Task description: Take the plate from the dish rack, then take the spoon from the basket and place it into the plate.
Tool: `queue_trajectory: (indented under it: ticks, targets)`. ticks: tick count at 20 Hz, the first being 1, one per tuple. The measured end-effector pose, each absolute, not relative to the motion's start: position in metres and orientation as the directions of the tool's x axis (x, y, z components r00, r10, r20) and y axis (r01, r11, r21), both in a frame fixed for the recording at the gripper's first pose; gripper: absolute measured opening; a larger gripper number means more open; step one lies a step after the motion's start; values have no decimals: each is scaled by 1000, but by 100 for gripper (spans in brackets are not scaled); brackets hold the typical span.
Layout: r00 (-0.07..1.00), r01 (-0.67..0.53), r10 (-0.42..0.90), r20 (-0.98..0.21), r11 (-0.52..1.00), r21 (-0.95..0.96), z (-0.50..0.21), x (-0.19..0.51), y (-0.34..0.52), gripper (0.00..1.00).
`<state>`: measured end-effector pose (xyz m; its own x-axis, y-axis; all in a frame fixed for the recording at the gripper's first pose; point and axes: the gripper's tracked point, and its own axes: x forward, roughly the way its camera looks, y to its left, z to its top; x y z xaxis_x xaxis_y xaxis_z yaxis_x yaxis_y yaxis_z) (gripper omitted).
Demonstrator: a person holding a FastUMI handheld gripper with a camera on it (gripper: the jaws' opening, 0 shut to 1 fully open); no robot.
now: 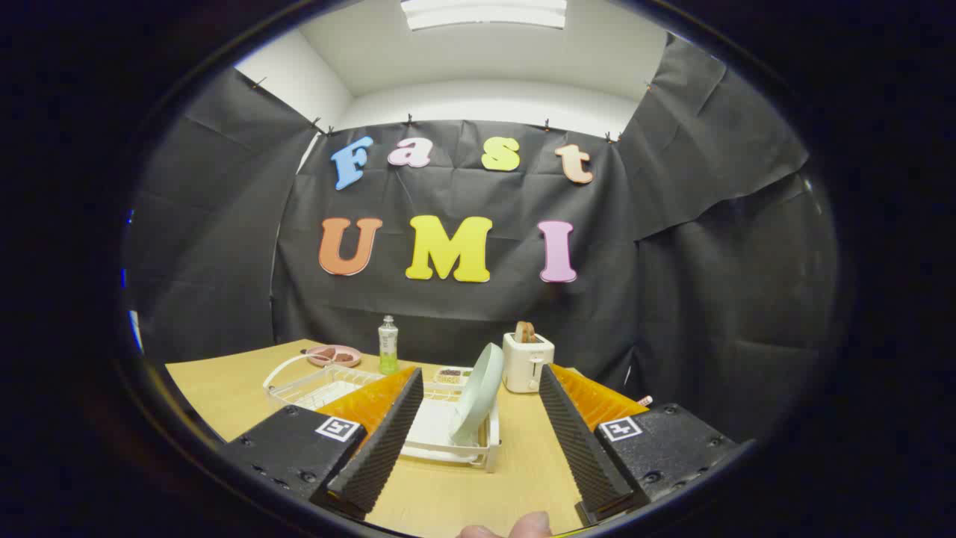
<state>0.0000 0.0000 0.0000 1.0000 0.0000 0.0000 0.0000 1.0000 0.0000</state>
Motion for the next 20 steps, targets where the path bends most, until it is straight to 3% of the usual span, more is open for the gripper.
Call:
queue_trajectory:
  ticks: [11, 20]
  targets:
    - [999, -31, 31, -34, 999, -10, -4, -2, 12, 100]
    - [1000, -20, 20, 17, 1000, -1, 7, -5, -18, 100]
